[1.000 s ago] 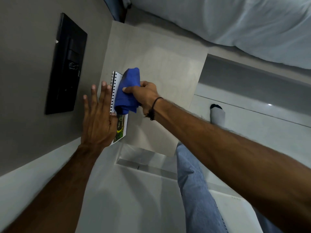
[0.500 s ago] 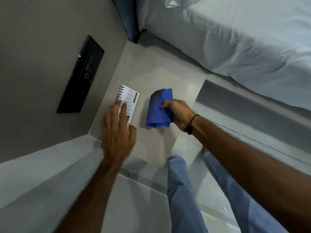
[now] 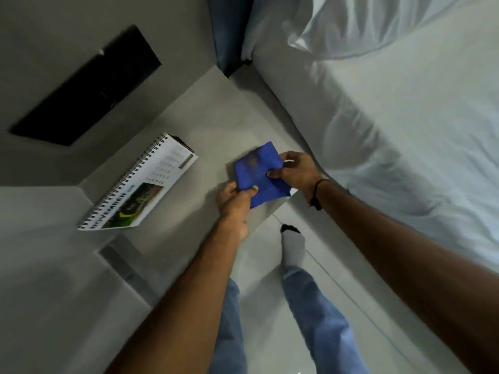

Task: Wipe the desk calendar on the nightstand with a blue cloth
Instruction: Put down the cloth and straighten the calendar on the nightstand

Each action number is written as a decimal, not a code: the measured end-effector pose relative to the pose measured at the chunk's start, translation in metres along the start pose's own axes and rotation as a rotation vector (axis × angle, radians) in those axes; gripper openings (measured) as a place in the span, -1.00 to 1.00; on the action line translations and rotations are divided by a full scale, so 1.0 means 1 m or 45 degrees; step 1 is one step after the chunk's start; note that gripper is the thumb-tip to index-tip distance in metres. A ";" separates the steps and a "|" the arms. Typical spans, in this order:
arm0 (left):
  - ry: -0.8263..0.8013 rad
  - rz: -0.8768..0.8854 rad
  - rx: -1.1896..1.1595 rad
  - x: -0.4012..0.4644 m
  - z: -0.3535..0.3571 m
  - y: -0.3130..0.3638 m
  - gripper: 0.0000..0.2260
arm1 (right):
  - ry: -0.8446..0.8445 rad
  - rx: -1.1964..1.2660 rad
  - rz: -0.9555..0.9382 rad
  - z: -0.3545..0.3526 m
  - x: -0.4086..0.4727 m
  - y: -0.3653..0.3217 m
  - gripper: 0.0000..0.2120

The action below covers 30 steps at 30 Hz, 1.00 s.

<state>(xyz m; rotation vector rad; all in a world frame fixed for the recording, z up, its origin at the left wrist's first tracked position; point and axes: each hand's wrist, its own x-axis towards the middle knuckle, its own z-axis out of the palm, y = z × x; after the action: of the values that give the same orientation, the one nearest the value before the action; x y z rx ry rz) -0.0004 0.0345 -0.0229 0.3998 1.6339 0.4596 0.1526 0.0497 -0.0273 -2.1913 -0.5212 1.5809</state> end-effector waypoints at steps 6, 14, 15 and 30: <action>0.283 0.199 0.106 0.020 0.025 -0.011 -0.73 | 0.125 -0.494 -0.273 -0.003 0.023 -0.009 -0.61; 0.751 -0.226 0.177 -0.037 -0.129 0.008 -0.65 | 0.085 -0.464 -0.496 0.038 -0.055 -0.088 -0.79; 0.805 -0.229 0.056 -0.043 -0.149 0.013 -0.63 | 0.042 -0.460 -0.509 0.054 -0.063 -0.103 -0.79; 0.689 0.130 -0.200 -0.012 -0.238 0.043 -0.63 | 0.016 -0.581 -0.588 0.154 -0.062 -0.142 -0.60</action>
<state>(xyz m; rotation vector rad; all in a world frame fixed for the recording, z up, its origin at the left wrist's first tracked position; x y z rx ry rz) -0.2361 0.0502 0.0308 0.2513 2.0851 0.8195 -0.0225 0.1539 0.0503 -2.1563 -1.3840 1.2840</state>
